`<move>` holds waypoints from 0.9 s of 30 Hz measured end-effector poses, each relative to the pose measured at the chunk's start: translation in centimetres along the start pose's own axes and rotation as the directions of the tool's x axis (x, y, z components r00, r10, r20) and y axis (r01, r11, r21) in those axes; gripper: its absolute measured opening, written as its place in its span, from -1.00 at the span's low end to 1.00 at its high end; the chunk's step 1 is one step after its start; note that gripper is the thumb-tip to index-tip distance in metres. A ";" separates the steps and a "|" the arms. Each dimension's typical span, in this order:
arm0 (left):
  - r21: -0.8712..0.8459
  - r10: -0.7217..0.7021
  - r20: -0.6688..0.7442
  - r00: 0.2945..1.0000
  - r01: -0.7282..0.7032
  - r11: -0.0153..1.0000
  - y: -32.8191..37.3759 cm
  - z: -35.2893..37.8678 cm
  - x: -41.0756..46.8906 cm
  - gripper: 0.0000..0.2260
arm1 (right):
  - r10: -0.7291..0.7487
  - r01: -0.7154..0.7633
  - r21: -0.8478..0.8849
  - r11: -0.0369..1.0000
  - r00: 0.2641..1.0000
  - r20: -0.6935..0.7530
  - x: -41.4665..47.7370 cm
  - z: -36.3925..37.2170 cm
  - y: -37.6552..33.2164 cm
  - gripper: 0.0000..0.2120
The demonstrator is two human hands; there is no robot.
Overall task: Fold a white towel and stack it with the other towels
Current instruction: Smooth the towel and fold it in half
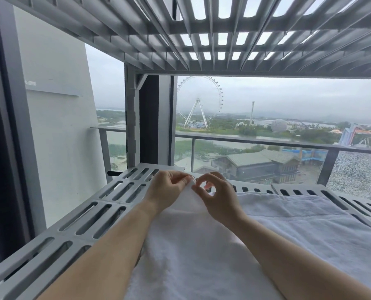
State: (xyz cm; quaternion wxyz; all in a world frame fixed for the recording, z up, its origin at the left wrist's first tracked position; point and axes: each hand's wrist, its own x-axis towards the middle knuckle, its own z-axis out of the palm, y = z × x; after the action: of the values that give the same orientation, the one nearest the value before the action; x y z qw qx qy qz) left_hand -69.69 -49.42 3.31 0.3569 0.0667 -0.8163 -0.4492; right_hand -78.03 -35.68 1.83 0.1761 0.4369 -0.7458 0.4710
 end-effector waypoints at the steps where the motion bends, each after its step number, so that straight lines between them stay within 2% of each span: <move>1: -0.017 -0.005 0.009 1.000 0.006 1.000 0.1 0.0 0.0 -0.91 | 0.004 -0.004 0.005 1.000 1.000 -0.007 0.1 0.0 0.0 -0.88; 5: -0.103 0.008 0.059 0.998 -0.002 0.995 0.1 -0.2 -0.2 -0.92 | 0.022 -0.022 0.039 0.999 1.000 -0.013 0.1 0.2 0.1 -0.84; 10: -0.103 0.055 0.104 0.993 -0.044 0.994 0.1 -0.1 -0.3 -0.90 | 0.059 -0.059 0.061 0.996 0.998 -0.004 0.2 0.2 0.4 -0.87; 12: -0.086 0.067 0.101 0.993 -0.058 0.995 -0.1 -0.1 -0.4 -0.92 | 0.037 -0.037 0.035 0.999 0.999 0.012 0.2 0.0 0.5 -0.86; 14: -0.063 0.052 0.093 0.994 -0.046 0.997 -0.3 -0.2 -0.4 -0.91 | 0.029 -0.023 -0.066 0.998 0.995 0.094 0.1 0.0 0.8 -0.83; 16: -0.016 0.042 0.059 0.997 -0.041 0.999 -0.5 -0.1 -0.4 -0.89 | 0.050 -0.011 -0.208 0.978 0.982 0.184 0.0 0.0 1.0 -0.87; 19: 0.058 0.040 -0.025 0.999 -0.038 0.998 -0.7 -0.2 0.0 -0.89 | 0.074 -0.025 -0.272 0.962 0.982 0.174 0.0 -0.3 1.1 -0.60; 21: 0.068 0.042 -0.052 0.998 -0.039 0.997 -0.8 -0.2 0.1 -0.91 | 0.063 -0.026 -0.263 0.964 0.989 0.135 0.2 -0.5 0.9 -0.53; 24: 0.140 0.114 -0.061 0.992 -0.104 0.985 -0.7 -0.1 0.0 -0.87 | 0.062 -0.036 -0.255 0.966 0.994 0.092 0.3 -0.5 0.7 -0.63; 27: 0.340 0.246 0.021 0.969 -0.238 0.910 -0.2 0.0 -0.3 -0.76 | 0.026 -0.005 -0.234 0.972 0.996 0.088 0.2 -0.4 0.5 -0.73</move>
State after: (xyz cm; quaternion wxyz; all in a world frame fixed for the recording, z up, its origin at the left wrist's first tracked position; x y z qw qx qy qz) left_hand -69.53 -49.39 2.95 0.4020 0.0307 -0.8794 -0.2533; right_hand -78.66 -35.33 1.89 0.1884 0.4282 -0.8067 0.3610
